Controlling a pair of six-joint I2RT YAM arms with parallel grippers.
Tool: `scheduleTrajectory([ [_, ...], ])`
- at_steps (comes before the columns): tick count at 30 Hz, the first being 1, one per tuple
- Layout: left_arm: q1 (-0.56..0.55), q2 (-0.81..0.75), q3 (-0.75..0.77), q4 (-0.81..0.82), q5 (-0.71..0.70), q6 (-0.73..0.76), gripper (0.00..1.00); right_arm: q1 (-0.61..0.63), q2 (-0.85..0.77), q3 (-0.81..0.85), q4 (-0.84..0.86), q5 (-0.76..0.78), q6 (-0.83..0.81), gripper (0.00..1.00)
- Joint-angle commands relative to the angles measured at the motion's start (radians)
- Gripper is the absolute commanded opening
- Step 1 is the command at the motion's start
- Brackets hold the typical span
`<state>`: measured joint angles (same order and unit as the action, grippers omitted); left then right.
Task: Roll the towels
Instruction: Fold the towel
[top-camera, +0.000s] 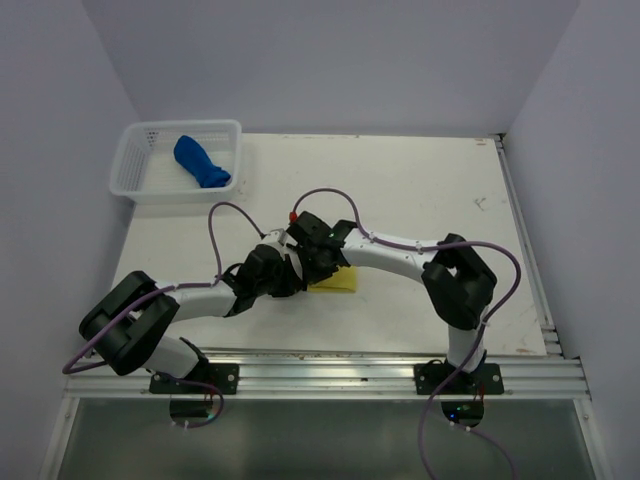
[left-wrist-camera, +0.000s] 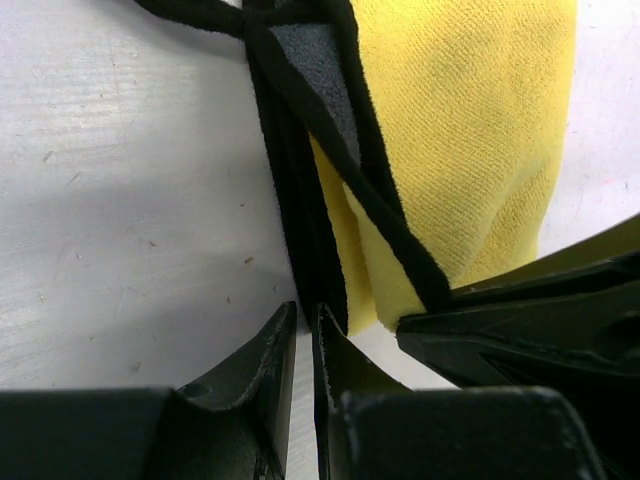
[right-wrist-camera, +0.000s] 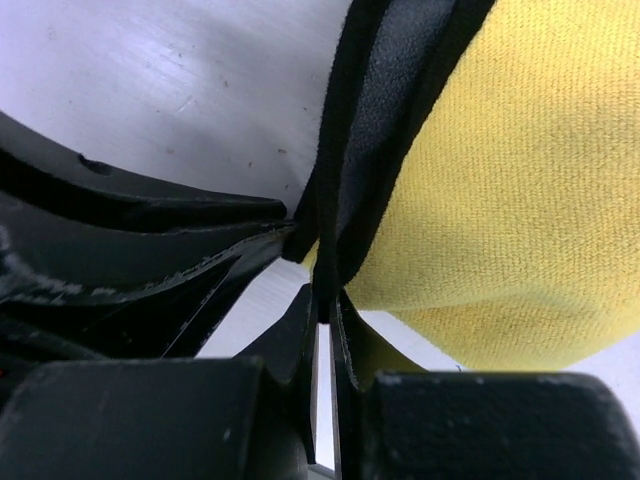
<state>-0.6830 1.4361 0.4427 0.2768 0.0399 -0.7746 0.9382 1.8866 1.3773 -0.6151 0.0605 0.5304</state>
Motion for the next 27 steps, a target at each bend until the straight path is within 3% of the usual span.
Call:
scheduleTrajectory([
  [1,-0.001,-0.005,-0.025,-0.008,0.008,0.009,0.16,0.005,0.025,0.026,0.025,-0.007,0.010,0.06],
  [4,-0.001,-0.011,-0.028,-0.013,0.008,0.012,0.16,0.007,0.035,0.026,0.034,-0.025,0.019,0.08],
  [8,-0.003,-0.017,-0.027,-0.018,0.006,0.014,0.16,0.007,0.037,0.039,0.028,-0.027,0.025,0.28],
  [15,-0.001,-0.031,-0.030,-0.027,-0.003,0.012,0.17,0.005,-0.070,0.023,0.018,0.047,0.037,0.49],
  [23,0.000,-0.121,-0.045,-0.096,-0.035,0.014,0.18,-0.035,-0.179,-0.017,-0.031,0.150,0.051,0.52],
  [27,0.000,-0.184,-0.038,-0.151,-0.103,0.031,0.20,-0.084,-0.254,-0.110,-0.017,0.157,0.069,0.45],
])
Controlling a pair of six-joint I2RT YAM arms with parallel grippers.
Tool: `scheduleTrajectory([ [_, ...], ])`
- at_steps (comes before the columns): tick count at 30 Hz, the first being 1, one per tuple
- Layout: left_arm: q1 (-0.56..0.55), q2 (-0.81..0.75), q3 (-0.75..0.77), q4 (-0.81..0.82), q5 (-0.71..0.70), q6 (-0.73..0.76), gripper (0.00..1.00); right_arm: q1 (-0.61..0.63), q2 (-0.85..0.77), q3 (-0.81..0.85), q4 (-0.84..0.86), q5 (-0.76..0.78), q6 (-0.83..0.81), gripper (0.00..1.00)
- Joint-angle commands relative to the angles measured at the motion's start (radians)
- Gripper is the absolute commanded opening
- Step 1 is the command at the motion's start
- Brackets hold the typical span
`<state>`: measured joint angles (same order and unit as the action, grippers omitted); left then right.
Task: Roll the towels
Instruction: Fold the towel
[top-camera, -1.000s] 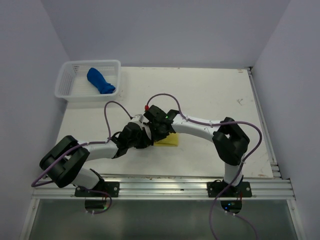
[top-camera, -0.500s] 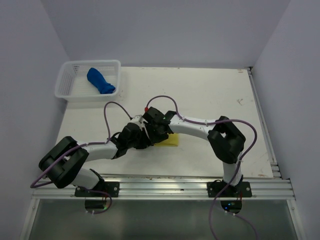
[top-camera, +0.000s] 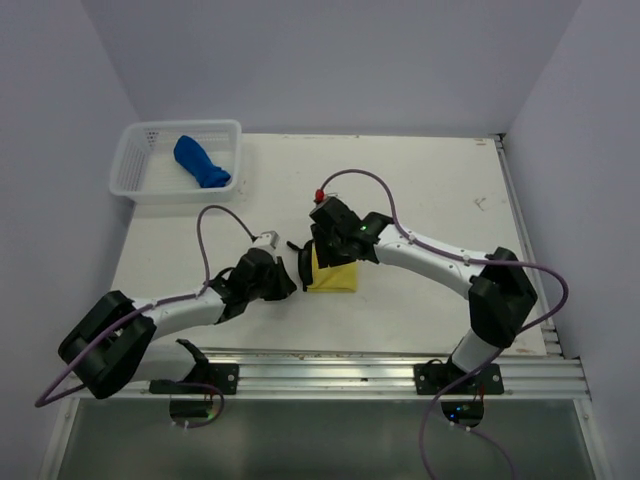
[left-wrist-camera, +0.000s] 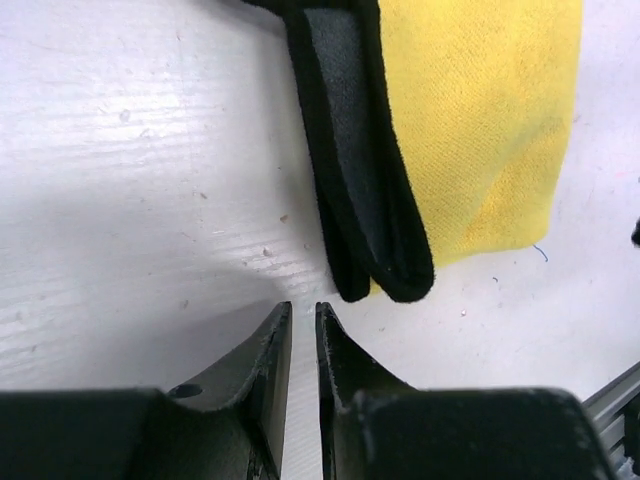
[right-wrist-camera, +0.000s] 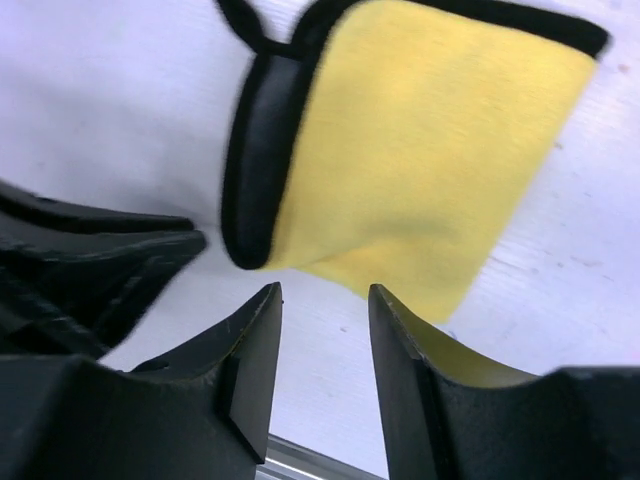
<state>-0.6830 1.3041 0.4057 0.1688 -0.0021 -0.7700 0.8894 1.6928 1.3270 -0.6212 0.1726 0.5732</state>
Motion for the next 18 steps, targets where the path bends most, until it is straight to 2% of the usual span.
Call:
scheduleTrajectory([
  [1,0.000,-0.081,0.010,-0.064,-0.070,0.032,0.20,-0.052,-0.070,-0.075,-0.011,0.048,0.027,0.43],
  [2,0.000,-0.097,0.018,-0.078,-0.082,0.037,0.20,-0.058,-0.080,-0.087,-0.011,0.053,0.030,0.40],
  [3,0.000,-0.168,0.054,-0.101,-0.110,0.067,0.24,-0.079,-0.111,-0.147,-0.003,0.051,0.037,0.32],
  [5,0.000,-0.187,0.080,-0.101,-0.113,0.083,0.25,-0.087,-0.123,-0.179,0.009,0.051,0.039,0.30],
  [9,0.005,-0.128,0.186,-0.106,-0.073,0.130,0.30,-0.110,-0.130,-0.250,0.070,-0.002,0.057,0.14],
  [18,0.020,0.076,0.354,-0.104,-0.010,0.156,0.32,-0.115,-0.128,-0.321,0.155,-0.062,0.067,0.10],
])
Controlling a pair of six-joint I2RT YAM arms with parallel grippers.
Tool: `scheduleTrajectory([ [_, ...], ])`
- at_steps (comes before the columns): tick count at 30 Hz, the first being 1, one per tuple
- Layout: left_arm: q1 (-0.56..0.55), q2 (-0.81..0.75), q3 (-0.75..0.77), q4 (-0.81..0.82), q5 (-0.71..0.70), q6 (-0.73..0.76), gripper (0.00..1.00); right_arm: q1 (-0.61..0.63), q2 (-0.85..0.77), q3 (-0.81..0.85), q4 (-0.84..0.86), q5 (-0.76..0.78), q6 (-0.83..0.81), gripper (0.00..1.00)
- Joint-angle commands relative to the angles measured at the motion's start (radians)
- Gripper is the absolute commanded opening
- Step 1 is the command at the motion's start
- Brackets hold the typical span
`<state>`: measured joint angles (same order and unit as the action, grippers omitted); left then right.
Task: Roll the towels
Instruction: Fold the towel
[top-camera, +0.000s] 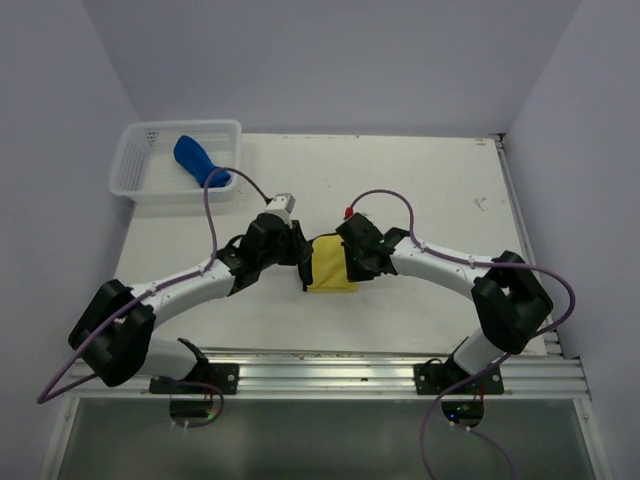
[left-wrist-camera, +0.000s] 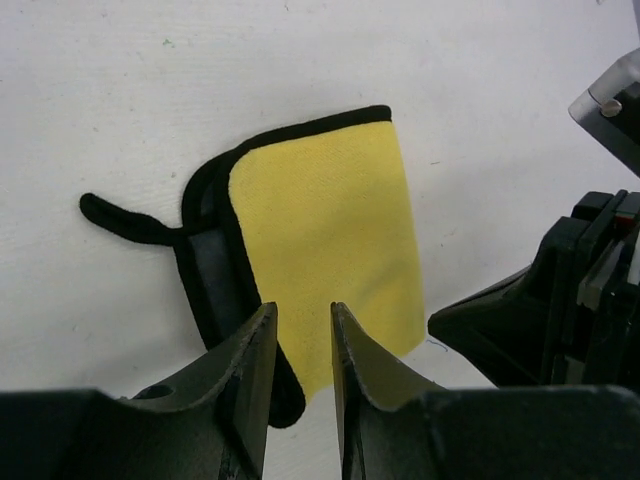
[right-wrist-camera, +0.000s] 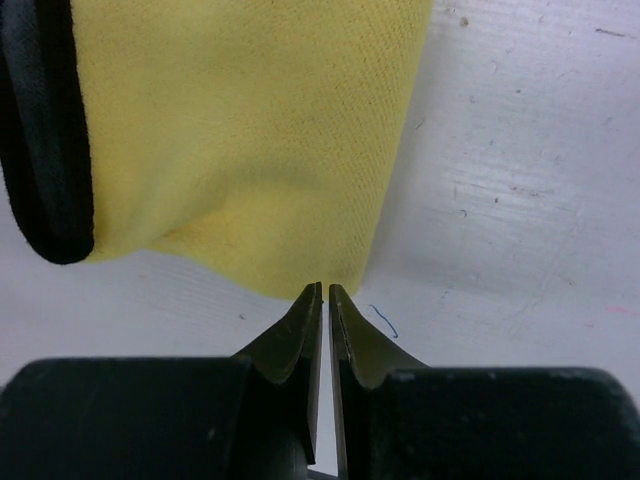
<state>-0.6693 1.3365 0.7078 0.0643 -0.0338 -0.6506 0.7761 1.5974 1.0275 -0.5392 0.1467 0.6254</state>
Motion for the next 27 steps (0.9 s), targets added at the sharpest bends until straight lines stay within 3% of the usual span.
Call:
scheduleTrajectory([
  [1,0.007,0.056,0.058,0.000,0.018,0.035,0.32,0.000,-0.040,-0.035,0.091,-0.038,0.019,0.10],
  [12,0.028,0.170,0.071,0.058,0.078,0.025,0.41,-0.001,0.053,-0.089,0.174,-0.062,0.031,0.06],
  [27,0.097,0.311,0.114,0.173,0.130,0.022,0.42,-0.001,0.114,-0.118,0.188,-0.075,0.031,0.04],
])
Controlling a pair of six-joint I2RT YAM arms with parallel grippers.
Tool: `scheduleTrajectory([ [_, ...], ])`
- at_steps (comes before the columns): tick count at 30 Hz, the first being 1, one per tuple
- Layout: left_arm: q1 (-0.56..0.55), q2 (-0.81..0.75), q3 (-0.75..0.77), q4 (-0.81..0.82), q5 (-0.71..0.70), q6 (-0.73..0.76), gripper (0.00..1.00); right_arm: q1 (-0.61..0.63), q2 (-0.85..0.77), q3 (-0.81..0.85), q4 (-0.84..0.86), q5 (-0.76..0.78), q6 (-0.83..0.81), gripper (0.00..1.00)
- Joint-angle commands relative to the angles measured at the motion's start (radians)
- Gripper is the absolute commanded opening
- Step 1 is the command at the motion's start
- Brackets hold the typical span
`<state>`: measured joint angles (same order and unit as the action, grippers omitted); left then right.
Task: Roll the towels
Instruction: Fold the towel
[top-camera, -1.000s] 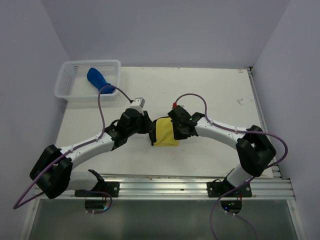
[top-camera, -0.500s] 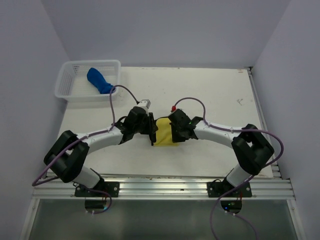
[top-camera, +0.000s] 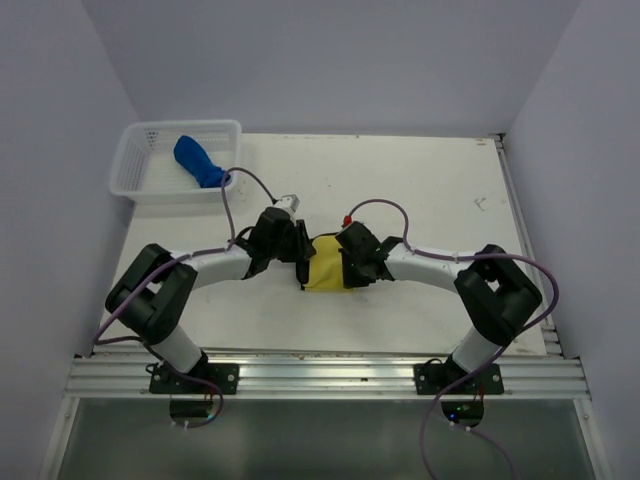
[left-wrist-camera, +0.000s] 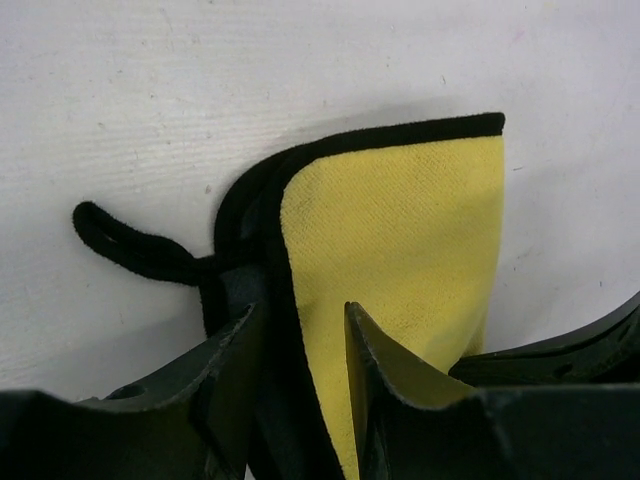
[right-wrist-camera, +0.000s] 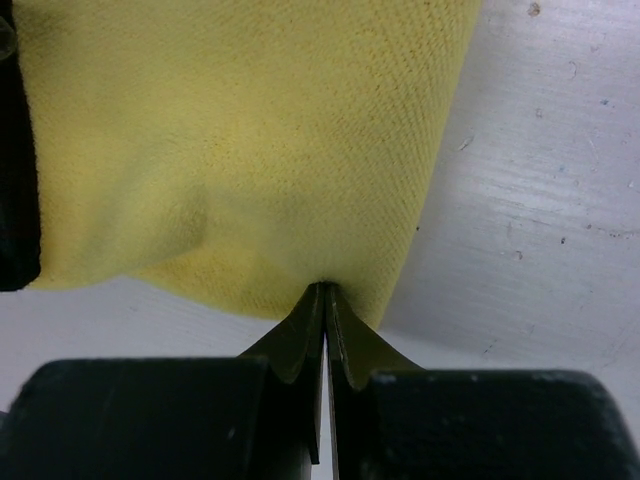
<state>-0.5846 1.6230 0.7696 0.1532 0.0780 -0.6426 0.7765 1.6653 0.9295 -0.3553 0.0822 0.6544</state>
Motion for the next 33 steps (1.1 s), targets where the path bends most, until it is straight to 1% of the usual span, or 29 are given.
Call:
scheduleTrajectory([
  [1,0.019,0.032,0.068,0.085,0.031,0.014,0.42,-0.002,0.047,-0.021,0.004,-0.012,0.002,0.04],
  [7,0.026,0.093,0.095,0.100,0.072,0.008,0.39,-0.002,0.048,-0.027,-0.004,-0.012,-0.001,0.03],
  [11,0.026,0.117,0.111,0.019,0.043,0.011,0.36,0.000,0.045,-0.032,-0.005,-0.009,-0.001,0.03],
  [15,0.026,0.098,0.106,-0.029,-0.030,0.014,0.35,-0.002,0.050,-0.031,-0.007,-0.009,-0.001,0.03],
  [19,0.025,0.098,0.114,-0.046,-0.030,0.017,0.35,0.000,0.057,-0.032,0.004,-0.015,0.004,0.03],
  [21,0.025,0.095,0.106,-0.023,-0.002,0.015,0.33,-0.002,0.057,-0.035,0.004,-0.016,0.005,0.03],
  [22,0.025,0.087,0.091,0.011,0.006,0.015,0.31,-0.002,0.057,-0.035,0.004,-0.016,0.005,0.03],
  [23,0.025,0.081,0.085,0.023,0.011,0.015,0.24,-0.002,0.057,-0.035,0.004,-0.016,0.005,0.03],
  [25,0.026,0.061,0.071,0.031,0.005,0.020,0.17,-0.002,0.057,-0.037,-0.001,-0.013,0.005,0.03],
  [26,0.028,0.055,0.068,0.032,-0.004,0.021,0.08,0.000,0.054,-0.037,-0.004,-0.013,0.007,0.03],
  [28,0.032,0.041,0.056,0.039,-0.009,0.027,0.00,-0.002,0.051,-0.044,-0.002,-0.010,0.008,0.03],
  [33,0.035,0.040,0.048,0.057,0.002,0.032,0.00,-0.002,0.048,-0.049,-0.002,-0.012,0.013,0.02],
])
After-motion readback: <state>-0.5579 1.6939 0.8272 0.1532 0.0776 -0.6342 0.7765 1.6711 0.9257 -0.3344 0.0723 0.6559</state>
